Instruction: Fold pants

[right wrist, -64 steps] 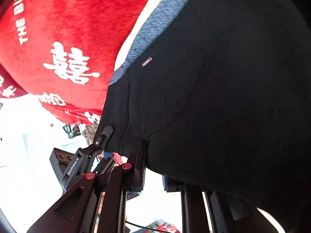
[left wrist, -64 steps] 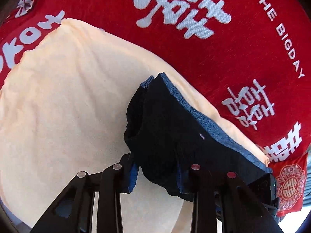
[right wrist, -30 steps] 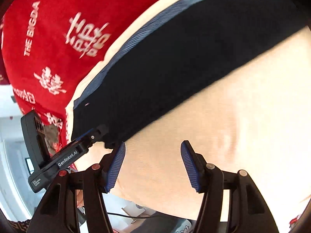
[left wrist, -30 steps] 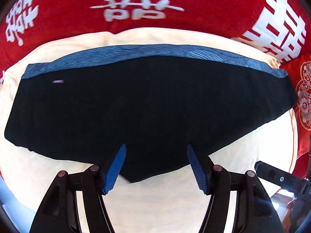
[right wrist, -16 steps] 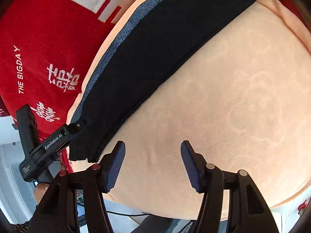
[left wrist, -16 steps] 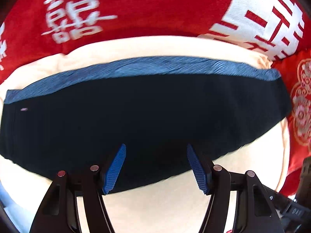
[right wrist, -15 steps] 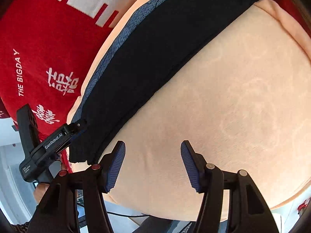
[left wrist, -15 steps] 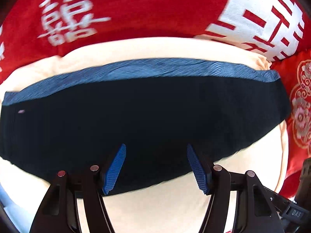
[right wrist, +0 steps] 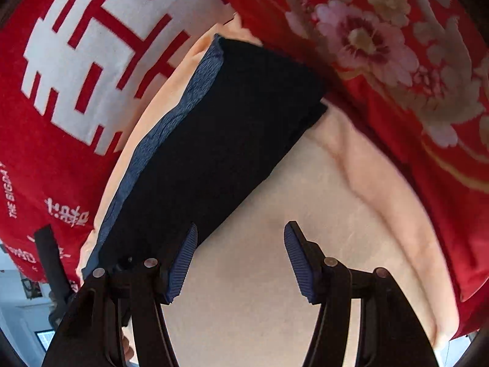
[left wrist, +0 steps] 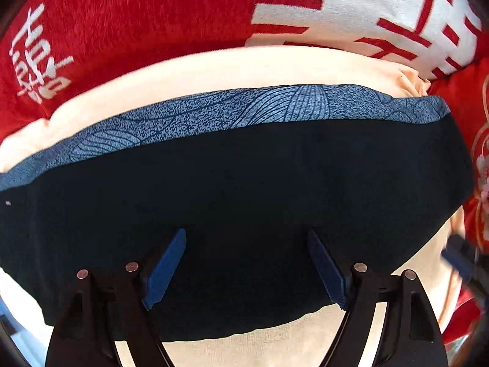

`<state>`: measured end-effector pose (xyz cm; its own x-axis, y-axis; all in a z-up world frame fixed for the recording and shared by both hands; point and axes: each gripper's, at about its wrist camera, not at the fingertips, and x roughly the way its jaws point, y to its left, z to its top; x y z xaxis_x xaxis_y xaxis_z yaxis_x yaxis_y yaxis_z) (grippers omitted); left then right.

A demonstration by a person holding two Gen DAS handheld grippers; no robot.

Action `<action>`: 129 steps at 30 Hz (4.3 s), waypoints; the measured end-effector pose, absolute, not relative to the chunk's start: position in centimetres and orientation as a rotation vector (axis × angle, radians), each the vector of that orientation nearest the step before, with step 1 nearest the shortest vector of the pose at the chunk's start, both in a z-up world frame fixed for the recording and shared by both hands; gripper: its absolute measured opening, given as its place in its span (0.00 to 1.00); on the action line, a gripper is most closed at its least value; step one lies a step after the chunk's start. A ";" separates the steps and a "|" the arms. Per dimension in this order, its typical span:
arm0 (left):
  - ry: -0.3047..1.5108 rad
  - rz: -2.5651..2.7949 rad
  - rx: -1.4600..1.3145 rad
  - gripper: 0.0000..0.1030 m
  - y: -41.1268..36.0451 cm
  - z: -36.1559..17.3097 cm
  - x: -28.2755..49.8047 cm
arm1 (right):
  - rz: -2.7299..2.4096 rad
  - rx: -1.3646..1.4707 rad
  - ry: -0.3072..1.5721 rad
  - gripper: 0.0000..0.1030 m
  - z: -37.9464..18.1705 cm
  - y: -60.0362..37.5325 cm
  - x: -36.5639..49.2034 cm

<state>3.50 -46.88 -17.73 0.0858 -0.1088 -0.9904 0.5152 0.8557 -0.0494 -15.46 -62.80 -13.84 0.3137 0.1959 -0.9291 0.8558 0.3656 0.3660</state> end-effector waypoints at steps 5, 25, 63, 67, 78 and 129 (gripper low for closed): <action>1.419 -0.464 0.365 0.81 -47.3 -17.8 3.6 | -0.605 1.070 1.156 0.07 -13.7 -65.2 -13.7; 1.428 -0.434 0.378 0.81 -48.9 -18.5 3.7 | -0.314 1.346 1.171 0.50 -15.4 -60.4 -15.9; 1.354 -0.615 0.338 0.60 -49.3 -17.1 1.3 | -0.336 1.198 0.864 0.16 -11.0 -60.9 -10.0; 1.256 -0.642 0.375 0.60 -49.2 -17.6 -0.1 | -0.303 1.043 0.910 0.15 -8.8 -59.0 -7.9; 1.295 -0.761 0.299 0.60 -44.6 -16.3 1.4 | -0.291 0.722 1.014 0.16 -4.0 -51.9 -3.1; 1.604 -0.778 -0.107 0.50 -23.6 -15.2 12.3 | -0.201 1.740 0.946 0.13 -16.6 -37.8 -3.8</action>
